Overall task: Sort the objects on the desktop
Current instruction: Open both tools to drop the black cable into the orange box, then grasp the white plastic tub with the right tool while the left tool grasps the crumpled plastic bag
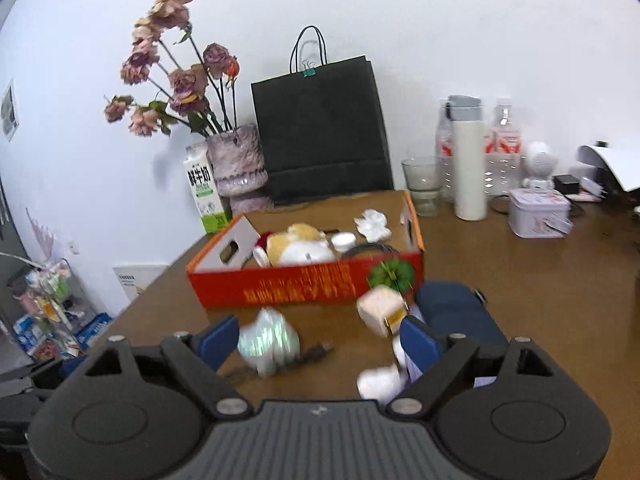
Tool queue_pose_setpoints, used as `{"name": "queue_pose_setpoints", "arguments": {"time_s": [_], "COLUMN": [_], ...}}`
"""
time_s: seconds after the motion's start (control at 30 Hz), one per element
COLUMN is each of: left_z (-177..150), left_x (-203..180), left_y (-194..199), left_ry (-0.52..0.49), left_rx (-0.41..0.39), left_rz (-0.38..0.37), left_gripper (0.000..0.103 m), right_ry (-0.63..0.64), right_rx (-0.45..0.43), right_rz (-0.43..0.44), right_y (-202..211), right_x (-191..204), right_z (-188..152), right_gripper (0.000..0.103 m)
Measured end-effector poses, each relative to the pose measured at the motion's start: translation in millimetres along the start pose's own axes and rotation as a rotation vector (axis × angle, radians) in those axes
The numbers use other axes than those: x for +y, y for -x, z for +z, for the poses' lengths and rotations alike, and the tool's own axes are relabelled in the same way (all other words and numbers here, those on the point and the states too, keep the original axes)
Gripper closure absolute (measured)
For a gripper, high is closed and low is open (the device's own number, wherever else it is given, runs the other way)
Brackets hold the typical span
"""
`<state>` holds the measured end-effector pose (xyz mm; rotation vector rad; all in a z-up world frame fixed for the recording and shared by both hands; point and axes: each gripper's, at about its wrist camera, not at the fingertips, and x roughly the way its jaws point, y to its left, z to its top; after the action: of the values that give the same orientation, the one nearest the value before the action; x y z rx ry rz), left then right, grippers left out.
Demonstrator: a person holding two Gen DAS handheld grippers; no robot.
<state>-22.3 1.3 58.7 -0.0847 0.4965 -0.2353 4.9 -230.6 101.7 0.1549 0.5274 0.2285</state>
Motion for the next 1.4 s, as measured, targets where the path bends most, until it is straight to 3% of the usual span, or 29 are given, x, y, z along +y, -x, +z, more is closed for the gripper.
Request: {"name": "queue_pose_setpoints", "arguments": {"time_s": [0.2, 0.3, 0.4, 0.63, 0.8, 0.93, 1.03, 1.07, 1.23, 1.27, 1.3, 1.33, 1.4], "left_z": [-39, -49, -57, -71, -68, -42, -15, -6, 27, 30, 31, 31, 33], "left_x": [-15, -20, -20, -19, -16, -12, -10, -9, -4, -3, -2, -1, 1], "left_y": [18, 31, 43, 41, 29, 2, -35, -48, -121, -134, -145, -151, -153], "left_ry": [-0.067, -0.085, -0.088, -0.062, -0.064, -0.064, -0.07, -0.059, -0.013, -0.002, 0.007, 0.009, 0.019], "left_rx": [-0.016, -0.019, -0.024, 0.039, 0.038, 0.013, 0.032, 0.044, 0.125, 0.15, 0.17, 0.184, 0.182], "left_rz": [0.06, 0.081, 0.082, 0.067, 0.072, 0.068, 0.009, -0.001, -0.029, -0.012, 0.0, -0.011, -0.02], "left_gripper": [0.0, 0.0, 0.0, 0.0, 0.0, 0.0, 0.001, 0.005, 0.022, 0.035, 0.058, 0.065, 0.069], "right_ry": [0.079, 0.167, 0.17, 0.162, 0.17, 0.188, 0.2, 0.201, 0.183, 0.175, 0.167, 0.161, 0.152], "right_rx": [-0.034, -0.056, -0.047, -0.045, -0.027, 0.001, 0.024, 0.039, 0.08, 0.082, 0.083, 0.08, 0.063], "right_rz": [-0.032, -0.067, -0.096, -0.116, -0.12, -0.12, -0.131, -0.134, -0.141, -0.138, -0.135, -0.133, -0.134], "right_y": [31, 46, 58, 67, 55, 35, 15, 8, -18, -22, -25, -27, -28], "right_x": [16, 24, 21, 15, 13, 11, 4, 0, -16, -18, -19, -21, -21], "right_z": [-59, -78, -91, -103, -105, -102, -94, -91, -76, -73, -70, -68, -62], "right_gripper": [0.016, 0.016, 0.016, 0.016, 0.016, 0.025, 0.048, 0.058, 0.06, 0.061, 0.061, 0.061, 0.061]}}
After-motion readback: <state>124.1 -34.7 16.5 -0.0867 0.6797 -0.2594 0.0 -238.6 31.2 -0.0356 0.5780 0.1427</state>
